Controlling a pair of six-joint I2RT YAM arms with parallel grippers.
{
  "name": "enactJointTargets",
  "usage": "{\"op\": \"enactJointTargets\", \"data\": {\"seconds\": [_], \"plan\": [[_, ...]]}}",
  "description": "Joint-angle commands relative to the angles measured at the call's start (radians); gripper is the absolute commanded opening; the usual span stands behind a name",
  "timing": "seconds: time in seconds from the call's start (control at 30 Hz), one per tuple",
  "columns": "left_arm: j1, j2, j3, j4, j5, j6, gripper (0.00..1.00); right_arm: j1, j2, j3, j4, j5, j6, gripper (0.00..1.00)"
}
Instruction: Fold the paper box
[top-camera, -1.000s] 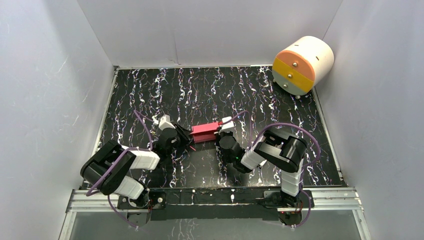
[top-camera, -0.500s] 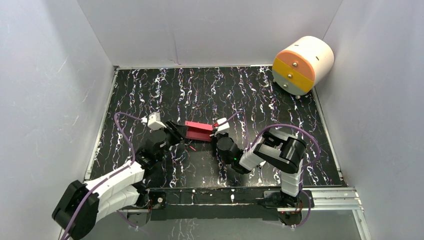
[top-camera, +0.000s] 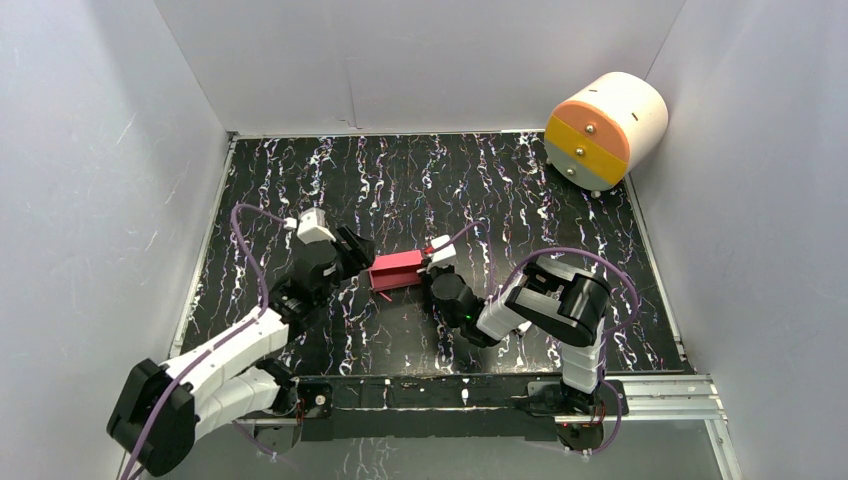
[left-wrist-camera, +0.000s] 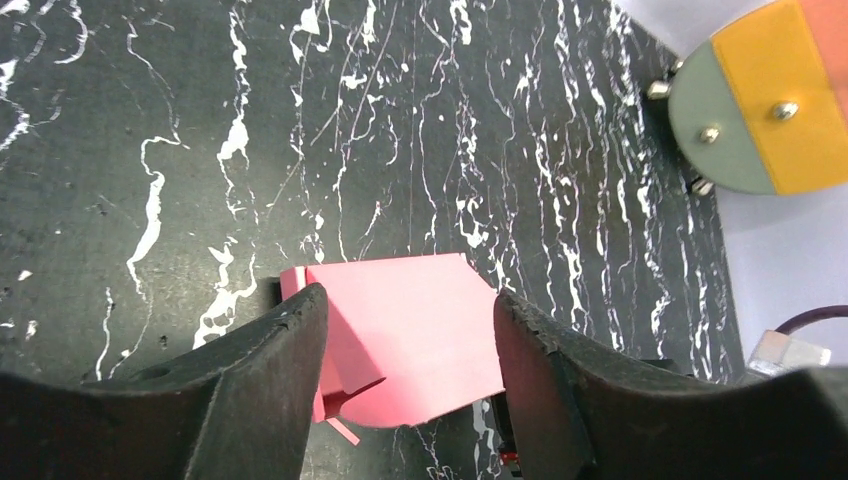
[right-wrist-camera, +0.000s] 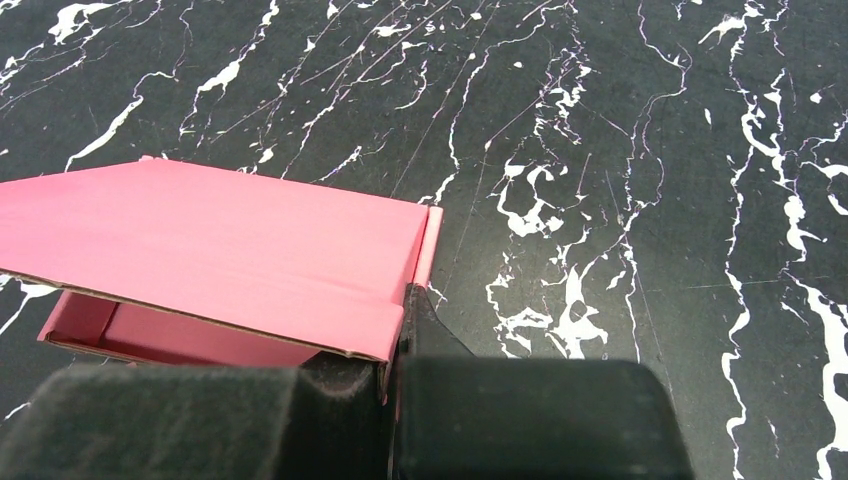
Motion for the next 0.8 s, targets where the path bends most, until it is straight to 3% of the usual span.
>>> {"op": "enactJointTargets", "data": {"seconds": [0.0,0.37,0.77], "plan": [[0.007,0.107,0.064,-0.005,0.08,0.032,0.55,0.009,0.029,0.015,-0.084,-0.03,-0.005,0.07],[0.011,0.214,0.012,0.023,0.177,0.003,0.31,0.011,0.014,0.011,-0.09,-0.032,0.001,0.08],[0.011,0.251,-0.055,0.025,0.149,0.001,0.3,0.011,-0.015,0.007,-0.124,-0.041,0.016,0.23]]}}
